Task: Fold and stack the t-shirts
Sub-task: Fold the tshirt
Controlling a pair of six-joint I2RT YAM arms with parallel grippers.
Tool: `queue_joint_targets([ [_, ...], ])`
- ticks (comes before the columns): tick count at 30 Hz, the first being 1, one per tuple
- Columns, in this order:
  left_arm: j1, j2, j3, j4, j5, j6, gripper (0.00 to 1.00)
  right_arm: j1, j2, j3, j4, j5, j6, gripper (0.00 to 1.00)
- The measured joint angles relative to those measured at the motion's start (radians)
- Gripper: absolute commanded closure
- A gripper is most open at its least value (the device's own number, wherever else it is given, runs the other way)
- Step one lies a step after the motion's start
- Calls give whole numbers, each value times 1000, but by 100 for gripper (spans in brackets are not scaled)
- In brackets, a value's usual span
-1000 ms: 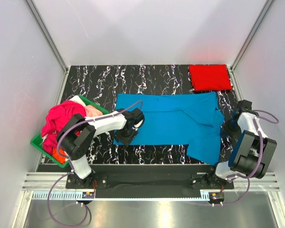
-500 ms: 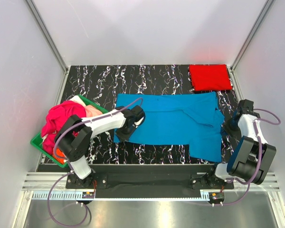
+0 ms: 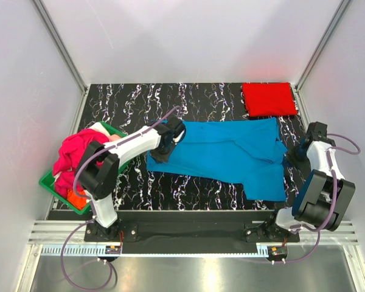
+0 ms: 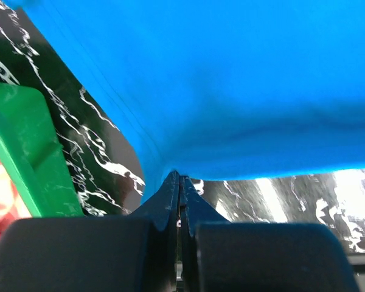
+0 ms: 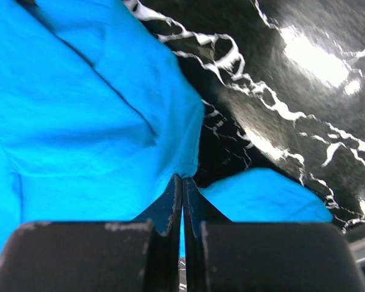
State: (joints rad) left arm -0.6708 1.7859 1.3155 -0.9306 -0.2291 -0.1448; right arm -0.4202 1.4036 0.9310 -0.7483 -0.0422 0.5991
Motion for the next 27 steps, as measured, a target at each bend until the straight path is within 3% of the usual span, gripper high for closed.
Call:
queue_joint_targets([
  [13, 128, 146, 188, -10, -4, 35, 100, 0, 170, 144, 13, -22, 2, 100],
  [25, 140, 262, 286, -21, -4, 40, 100, 0, 262, 283, 28, -82, 27, 100],
  [27, 140, 278, 297, -23, -5, 40, 100, 0, 286, 302, 31, -85, 31, 94],
])
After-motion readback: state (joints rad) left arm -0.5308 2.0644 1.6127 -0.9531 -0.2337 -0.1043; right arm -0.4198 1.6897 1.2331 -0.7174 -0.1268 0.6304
